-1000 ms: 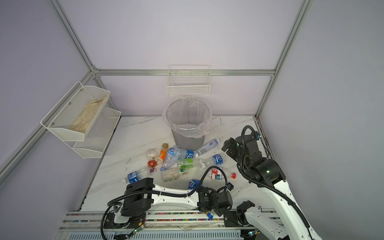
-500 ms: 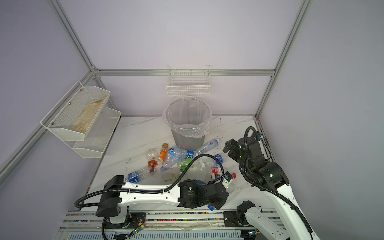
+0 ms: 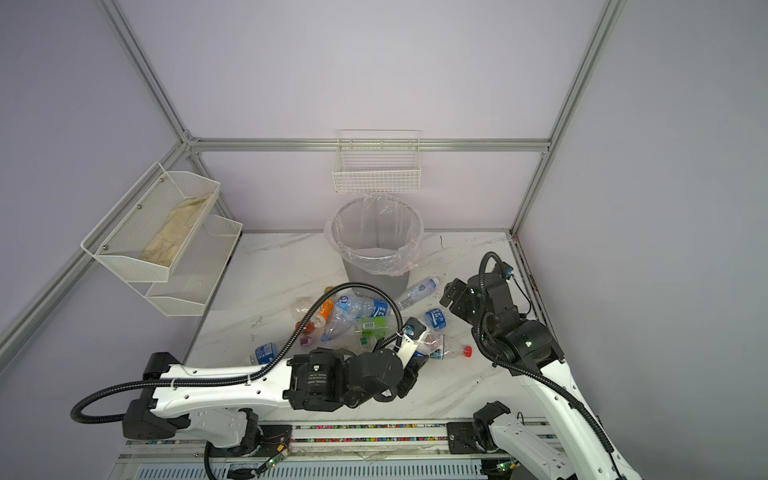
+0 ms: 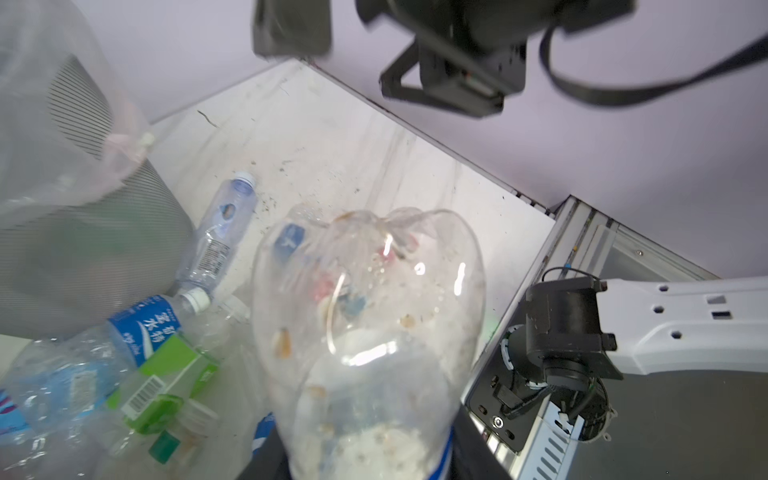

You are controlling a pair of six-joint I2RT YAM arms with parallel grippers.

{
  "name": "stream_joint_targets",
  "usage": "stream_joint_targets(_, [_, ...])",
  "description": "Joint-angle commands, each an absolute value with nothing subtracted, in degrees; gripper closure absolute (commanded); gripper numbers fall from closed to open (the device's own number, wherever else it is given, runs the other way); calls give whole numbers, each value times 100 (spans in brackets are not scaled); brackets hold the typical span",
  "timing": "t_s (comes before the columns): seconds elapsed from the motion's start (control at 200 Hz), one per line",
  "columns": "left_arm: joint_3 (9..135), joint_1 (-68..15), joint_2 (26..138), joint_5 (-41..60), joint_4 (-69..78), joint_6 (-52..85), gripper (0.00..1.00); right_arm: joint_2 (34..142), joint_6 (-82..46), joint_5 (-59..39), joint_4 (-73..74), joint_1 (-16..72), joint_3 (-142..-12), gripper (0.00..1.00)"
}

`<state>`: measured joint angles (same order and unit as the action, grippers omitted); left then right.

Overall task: Throw the plastic bottles in the bin
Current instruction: 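Close the left gripper on the clear blue-label bottle and lift it, then carry the clear bottle up toward the bin opening with the left gripper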

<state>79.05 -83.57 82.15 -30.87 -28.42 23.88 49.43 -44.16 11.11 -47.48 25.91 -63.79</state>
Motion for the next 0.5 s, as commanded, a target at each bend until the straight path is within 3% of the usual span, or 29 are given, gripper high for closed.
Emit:
stream_joint_targets(0.0, [7734, -8192, 7560, -3704, -2593, 1791, 80, 4850, -4289, 654, -4264, 2575, -5921, 4])
stream_joint_targets(0.23, [7920, -7692, 6743, -3912, -2169, 797, 80, 4610, -4103, 58, -3482, 2574, -5057, 4])
stream_joint_targets(0.495, [8616, -7296, 6547, -3955, -1815, -213, 80, 4561, -3633, -437, -3159, 2575, -4679, 3])
